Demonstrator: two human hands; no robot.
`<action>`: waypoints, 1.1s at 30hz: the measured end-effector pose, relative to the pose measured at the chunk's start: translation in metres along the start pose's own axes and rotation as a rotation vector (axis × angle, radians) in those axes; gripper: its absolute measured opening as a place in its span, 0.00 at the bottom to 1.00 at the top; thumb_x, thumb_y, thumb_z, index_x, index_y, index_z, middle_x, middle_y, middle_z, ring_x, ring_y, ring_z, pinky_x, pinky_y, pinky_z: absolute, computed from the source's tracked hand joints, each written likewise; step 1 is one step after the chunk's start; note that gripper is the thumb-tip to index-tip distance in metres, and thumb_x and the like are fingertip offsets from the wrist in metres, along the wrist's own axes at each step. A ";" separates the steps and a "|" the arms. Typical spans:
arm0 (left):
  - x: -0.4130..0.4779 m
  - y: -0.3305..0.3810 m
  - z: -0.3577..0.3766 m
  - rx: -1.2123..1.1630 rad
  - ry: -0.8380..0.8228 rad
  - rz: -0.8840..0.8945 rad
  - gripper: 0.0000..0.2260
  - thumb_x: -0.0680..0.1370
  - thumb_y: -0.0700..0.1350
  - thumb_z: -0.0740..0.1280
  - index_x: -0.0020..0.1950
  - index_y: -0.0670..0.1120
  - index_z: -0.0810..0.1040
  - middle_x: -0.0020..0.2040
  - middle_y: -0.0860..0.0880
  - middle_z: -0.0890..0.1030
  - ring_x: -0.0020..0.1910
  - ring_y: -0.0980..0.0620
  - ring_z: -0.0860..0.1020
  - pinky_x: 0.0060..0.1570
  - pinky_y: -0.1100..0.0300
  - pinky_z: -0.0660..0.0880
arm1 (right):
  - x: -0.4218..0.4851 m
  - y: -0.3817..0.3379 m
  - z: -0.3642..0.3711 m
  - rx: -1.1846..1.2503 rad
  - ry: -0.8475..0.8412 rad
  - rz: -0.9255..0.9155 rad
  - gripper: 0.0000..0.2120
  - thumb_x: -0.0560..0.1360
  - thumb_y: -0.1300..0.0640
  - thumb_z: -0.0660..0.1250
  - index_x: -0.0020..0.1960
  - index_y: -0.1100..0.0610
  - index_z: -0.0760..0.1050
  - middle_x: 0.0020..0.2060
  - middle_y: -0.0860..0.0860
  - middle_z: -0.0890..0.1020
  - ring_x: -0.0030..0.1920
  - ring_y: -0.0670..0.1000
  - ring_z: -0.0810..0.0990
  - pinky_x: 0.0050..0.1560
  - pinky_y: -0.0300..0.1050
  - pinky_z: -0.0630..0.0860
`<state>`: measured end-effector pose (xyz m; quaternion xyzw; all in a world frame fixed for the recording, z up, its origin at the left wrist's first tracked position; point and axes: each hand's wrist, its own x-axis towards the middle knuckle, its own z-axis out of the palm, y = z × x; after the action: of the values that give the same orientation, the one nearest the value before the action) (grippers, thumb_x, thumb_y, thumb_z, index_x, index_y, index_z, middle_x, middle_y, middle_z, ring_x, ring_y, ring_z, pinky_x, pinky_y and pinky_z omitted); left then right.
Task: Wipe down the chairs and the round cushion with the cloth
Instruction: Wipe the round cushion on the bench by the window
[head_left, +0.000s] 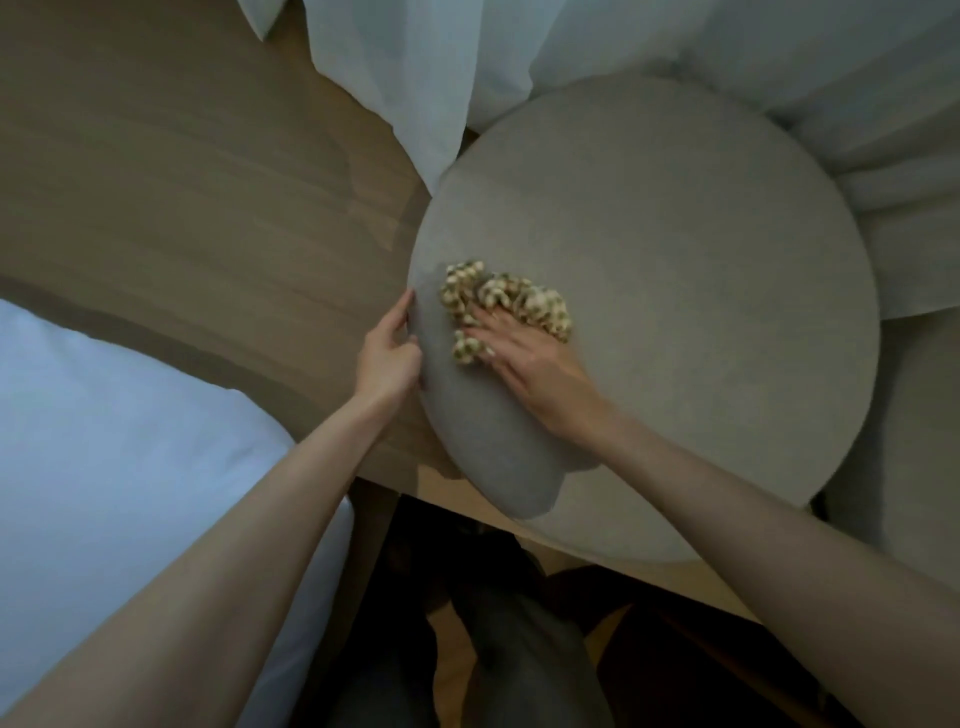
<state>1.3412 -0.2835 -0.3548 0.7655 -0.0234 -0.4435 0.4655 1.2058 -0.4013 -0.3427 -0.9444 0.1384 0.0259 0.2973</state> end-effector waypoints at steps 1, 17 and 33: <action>0.001 0.001 0.001 -0.055 -0.002 -0.014 0.22 0.80 0.36 0.59 0.73 0.49 0.67 0.67 0.53 0.74 0.51 0.58 0.80 0.55 0.48 0.78 | -0.015 -0.002 0.003 -0.004 -0.025 0.007 0.15 0.79 0.63 0.61 0.65 0.65 0.74 0.69 0.60 0.70 0.69 0.59 0.70 0.70 0.44 0.60; -0.093 -0.037 0.060 0.642 -0.296 0.348 0.28 0.82 0.40 0.58 0.78 0.48 0.50 0.79 0.49 0.40 0.76 0.47 0.37 0.74 0.53 0.41 | -0.228 -0.034 0.057 -0.181 0.121 0.474 0.22 0.78 0.62 0.64 0.72 0.59 0.67 0.71 0.58 0.67 0.70 0.62 0.67 0.72 0.58 0.55; -0.024 0.025 0.211 1.268 -0.300 0.573 0.26 0.80 0.57 0.57 0.75 0.66 0.51 0.78 0.53 0.39 0.74 0.37 0.33 0.62 0.26 0.36 | -0.205 0.154 -0.024 -0.061 0.677 1.206 0.21 0.82 0.59 0.54 0.75 0.59 0.61 0.75 0.61 0.58 0.76 0.58 0.54 0.76 0.51 0.47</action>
<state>1.1882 -0.4325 -0.3568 0.7834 -0.5409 -0.3054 0.0205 0.9660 -0.4849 -0.3815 -0.6664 0.7237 -0.1058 0.1448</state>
